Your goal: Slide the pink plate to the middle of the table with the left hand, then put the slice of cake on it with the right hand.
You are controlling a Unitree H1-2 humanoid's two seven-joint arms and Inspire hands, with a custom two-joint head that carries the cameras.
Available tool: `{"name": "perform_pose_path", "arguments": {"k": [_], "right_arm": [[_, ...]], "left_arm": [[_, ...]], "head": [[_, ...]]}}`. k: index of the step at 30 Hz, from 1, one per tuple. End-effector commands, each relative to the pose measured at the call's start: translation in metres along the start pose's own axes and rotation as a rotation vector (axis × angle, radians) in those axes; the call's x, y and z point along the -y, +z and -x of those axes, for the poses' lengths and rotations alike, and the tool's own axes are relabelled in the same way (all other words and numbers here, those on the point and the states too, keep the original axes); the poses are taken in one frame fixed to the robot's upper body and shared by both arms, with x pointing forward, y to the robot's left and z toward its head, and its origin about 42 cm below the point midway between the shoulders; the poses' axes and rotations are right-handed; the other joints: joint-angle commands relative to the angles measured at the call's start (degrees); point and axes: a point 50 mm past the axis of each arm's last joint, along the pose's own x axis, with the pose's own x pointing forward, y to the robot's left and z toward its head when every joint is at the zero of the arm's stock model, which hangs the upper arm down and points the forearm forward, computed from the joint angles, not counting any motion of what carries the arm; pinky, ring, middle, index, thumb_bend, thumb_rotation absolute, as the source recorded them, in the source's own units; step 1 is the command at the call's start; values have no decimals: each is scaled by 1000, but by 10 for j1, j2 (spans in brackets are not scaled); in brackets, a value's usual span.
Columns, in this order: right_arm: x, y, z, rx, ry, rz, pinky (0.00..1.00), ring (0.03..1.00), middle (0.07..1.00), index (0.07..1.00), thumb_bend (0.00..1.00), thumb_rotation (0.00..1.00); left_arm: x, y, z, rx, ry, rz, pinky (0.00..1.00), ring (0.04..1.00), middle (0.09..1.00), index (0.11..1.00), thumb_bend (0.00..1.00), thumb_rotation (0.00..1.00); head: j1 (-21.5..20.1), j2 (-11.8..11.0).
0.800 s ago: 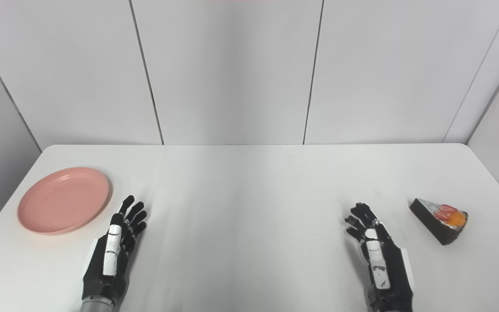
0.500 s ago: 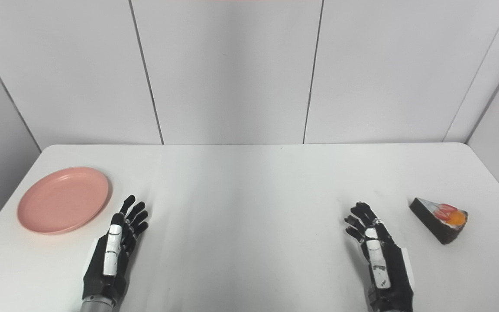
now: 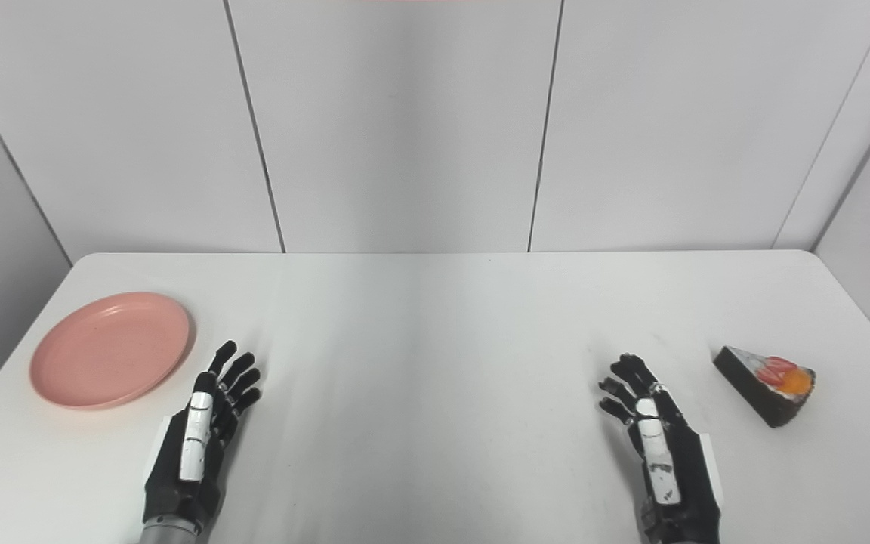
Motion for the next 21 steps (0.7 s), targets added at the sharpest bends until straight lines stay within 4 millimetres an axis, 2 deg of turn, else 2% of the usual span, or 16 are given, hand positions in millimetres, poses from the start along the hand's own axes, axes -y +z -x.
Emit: {"name": "perform_pose_path", "arguments": {"k": [1, 14, 18, 21], "right_arm": [[0, 2, 0, 23, 14, -4, 780, 800, 835, 823, 869, 838], [1, 1, -1, 21, 17, -3, 765, 791, 826, 822, 873, 842], [7, -3, -1, 20, 21, 5, 764, 790, 825, 827, 869, 852], [18, -9, 0, 13, 19, 15, 763, 786, 820, 825, 869, 863]], "left_arm": [[1, 11, -4, 54, -16, -1, 896, 901, 904, 913, 724, 983], [1, 9, -5, 48, -20, -1, 895, 901, 904, 912, 732, 974], [6, 6, -4, 40, -26, 9, 909, 908, 905, 919, 727, 977], [14, 0, -3, 33, -22, 14, 921, 909, 904, 921, 714, 977]], "head": [[1, 0], [5, -3], [30, -17], [71, -36]]}}
